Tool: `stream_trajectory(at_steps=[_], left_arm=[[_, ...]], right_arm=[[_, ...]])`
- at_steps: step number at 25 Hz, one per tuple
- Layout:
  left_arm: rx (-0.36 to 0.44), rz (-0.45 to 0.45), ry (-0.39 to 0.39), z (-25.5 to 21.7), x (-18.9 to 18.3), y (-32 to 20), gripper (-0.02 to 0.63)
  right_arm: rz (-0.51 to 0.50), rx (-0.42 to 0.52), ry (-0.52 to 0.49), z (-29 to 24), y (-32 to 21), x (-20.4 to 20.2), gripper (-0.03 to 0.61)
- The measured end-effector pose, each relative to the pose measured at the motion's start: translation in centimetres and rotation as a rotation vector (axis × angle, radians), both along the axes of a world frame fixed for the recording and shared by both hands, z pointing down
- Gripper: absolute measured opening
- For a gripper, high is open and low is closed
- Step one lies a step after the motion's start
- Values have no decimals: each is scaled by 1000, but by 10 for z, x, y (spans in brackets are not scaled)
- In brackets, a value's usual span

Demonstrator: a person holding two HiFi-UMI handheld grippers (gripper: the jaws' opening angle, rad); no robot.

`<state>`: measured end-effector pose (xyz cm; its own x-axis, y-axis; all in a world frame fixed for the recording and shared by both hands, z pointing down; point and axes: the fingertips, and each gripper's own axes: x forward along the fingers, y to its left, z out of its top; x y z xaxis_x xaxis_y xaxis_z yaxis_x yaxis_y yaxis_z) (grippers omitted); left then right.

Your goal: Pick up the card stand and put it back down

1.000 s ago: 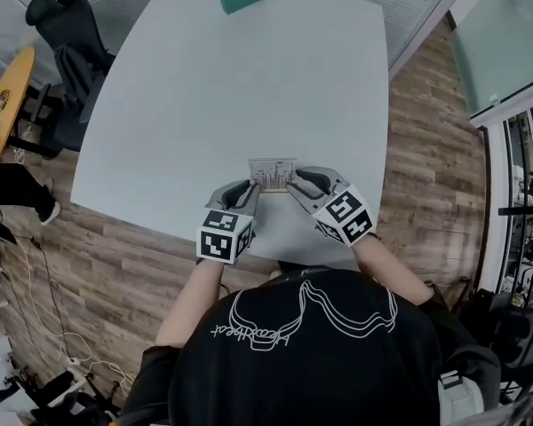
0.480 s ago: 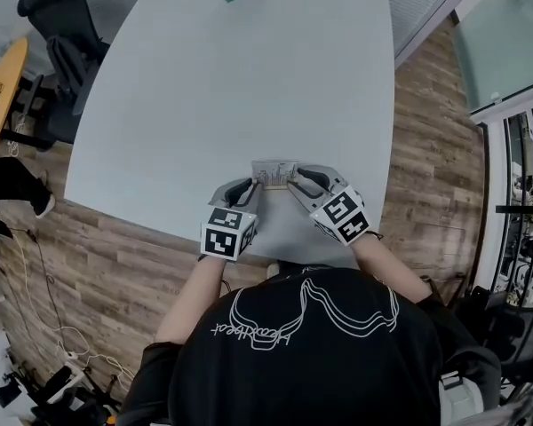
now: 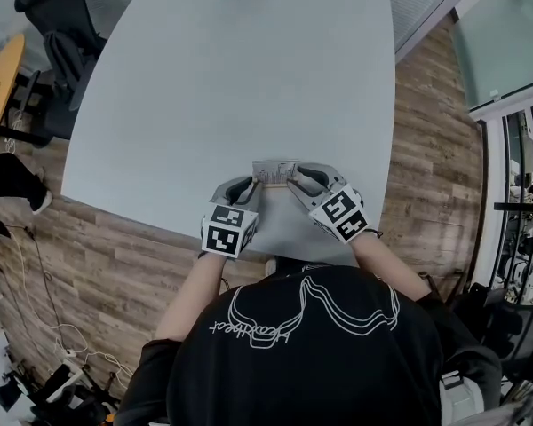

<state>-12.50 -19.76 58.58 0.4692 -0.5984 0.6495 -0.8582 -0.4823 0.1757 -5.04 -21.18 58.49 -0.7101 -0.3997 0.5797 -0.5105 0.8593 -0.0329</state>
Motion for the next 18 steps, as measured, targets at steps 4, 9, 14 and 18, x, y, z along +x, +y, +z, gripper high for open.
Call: stream_trajectory(at_steps=[4, 9, 14, 18], left_arm=[[3, -6, 3, 1, 0, 1, 71], [4, -19, 9, 1, 0, 2, 71], [15, -40, 36, -4, 0, 5, 79], [29, -62, 78, -18, -4, 11, 108]], right_arm=[[-2, 9, 5, 1, 2, 0, 133], [25, 20, -11, -1, 2, 2, 155], [40, 33, -29, -8, 2, 7, 215], [70, 58, -80, -28, 1, 12, 233]])
